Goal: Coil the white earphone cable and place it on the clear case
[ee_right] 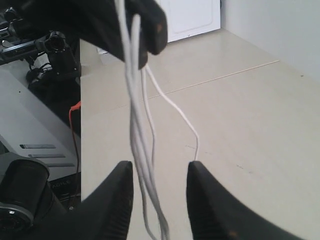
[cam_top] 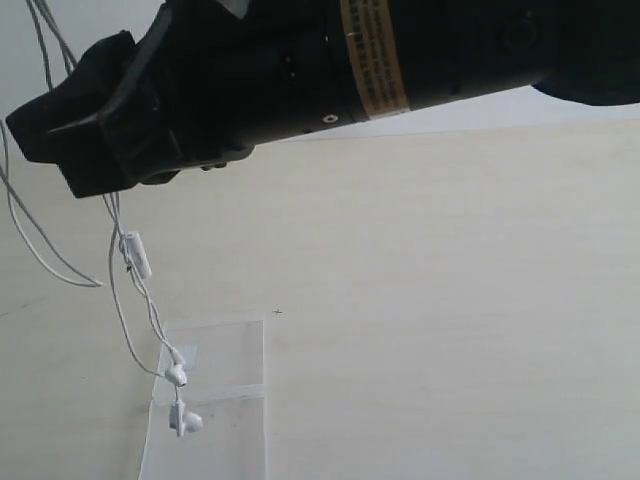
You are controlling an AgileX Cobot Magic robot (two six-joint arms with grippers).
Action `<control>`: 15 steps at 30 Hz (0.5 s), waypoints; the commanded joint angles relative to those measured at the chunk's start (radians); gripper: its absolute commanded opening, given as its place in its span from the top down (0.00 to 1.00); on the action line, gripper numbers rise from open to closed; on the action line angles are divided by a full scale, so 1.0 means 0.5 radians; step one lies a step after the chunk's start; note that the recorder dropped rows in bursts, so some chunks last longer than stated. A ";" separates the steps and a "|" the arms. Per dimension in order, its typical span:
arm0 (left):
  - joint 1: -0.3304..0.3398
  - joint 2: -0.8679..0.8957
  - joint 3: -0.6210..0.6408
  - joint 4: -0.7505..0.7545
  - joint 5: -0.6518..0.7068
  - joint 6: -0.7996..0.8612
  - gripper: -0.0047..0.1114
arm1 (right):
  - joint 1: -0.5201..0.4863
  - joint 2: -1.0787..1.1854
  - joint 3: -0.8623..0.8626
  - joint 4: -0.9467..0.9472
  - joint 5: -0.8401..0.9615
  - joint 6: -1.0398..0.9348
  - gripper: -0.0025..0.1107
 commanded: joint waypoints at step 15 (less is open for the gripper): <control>-0.004 -0.012 0.008 -0.023 -0.054 0.006 0.96 | -0.011 0.001 0.051 0.006 0.106 -0.021 0.70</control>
